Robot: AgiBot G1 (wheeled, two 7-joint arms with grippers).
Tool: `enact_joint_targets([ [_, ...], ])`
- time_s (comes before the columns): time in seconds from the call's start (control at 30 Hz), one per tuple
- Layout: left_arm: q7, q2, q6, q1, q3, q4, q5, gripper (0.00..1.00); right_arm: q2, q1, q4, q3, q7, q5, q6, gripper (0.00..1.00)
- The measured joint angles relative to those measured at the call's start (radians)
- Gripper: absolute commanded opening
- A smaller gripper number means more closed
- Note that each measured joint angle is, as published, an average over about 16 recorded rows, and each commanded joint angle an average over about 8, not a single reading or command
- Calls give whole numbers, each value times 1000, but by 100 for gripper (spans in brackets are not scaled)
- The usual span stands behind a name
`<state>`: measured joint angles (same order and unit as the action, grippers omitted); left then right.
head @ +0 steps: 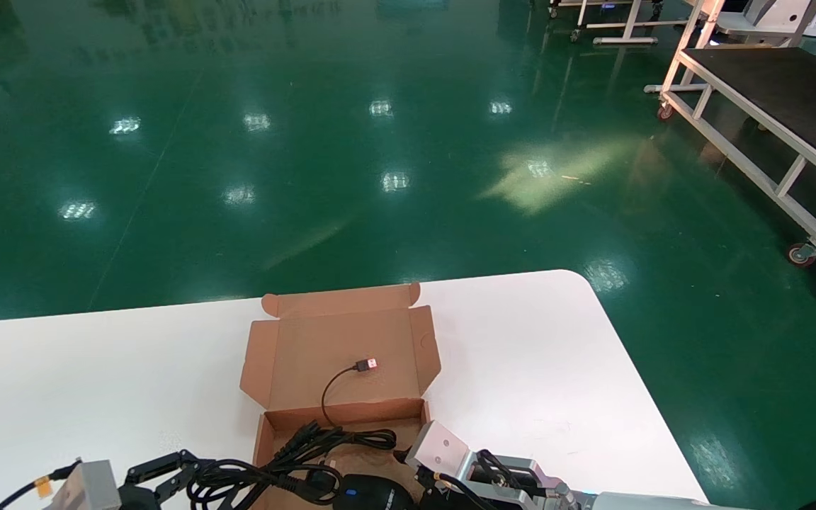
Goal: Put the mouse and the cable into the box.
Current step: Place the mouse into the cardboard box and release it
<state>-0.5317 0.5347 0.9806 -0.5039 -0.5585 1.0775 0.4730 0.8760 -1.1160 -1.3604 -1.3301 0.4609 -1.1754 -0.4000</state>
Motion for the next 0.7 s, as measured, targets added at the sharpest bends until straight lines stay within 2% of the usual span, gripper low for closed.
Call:
enact_joint_targets([
  [0.43,99,69,-56,-107,-120,-62,35,0,-24,-15,17,20,19,7,14,100],
  [0.47,106,74,-58,-116,-129,-65,38,3,-28,-17,20,23,22,8,17,100],
  [0.5,112,79,-60,-125,-138,-69,41,9,-31,-19,23,27,25,9,20,100],
  [0.53,117,84,-62,-133,-147,-72,43,20,-34,-22,26,31,28,11,23,100],
  [0.7,139,104,-66,-171,-184,-86,53,83,-47,-33,42,49,46,18,42,100],
])
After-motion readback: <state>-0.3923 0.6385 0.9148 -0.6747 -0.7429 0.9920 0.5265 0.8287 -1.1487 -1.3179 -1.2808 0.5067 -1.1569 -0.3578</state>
